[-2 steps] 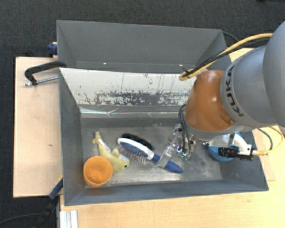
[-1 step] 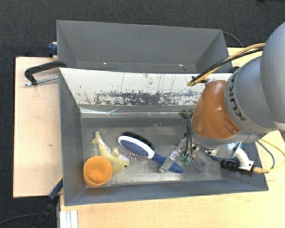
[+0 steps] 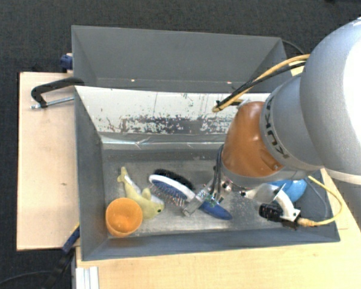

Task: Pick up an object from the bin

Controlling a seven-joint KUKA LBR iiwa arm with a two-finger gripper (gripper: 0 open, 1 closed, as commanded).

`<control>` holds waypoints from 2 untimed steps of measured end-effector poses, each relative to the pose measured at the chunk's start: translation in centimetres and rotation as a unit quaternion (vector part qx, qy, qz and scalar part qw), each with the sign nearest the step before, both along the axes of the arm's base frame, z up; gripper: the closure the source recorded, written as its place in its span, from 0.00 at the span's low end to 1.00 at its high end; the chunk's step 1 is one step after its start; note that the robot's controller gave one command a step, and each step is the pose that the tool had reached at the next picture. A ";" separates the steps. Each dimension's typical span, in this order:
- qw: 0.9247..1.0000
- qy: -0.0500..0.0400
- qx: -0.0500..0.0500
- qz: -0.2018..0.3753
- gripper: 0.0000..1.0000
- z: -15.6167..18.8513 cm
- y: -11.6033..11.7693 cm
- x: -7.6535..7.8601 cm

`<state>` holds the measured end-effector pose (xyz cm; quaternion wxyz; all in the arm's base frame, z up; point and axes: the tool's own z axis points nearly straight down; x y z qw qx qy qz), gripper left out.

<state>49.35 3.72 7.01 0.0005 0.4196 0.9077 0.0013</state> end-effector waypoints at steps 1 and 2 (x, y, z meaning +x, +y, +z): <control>1.000 0.001 -0.001 -0.001 1.00 0.0 -0.2 0.0; 1.000 0.000 -0.001 0.001 1.00 0.5 -0.1 0.0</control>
Offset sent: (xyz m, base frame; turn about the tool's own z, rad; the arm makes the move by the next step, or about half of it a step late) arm 0.0000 0.0000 0.0000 0.0000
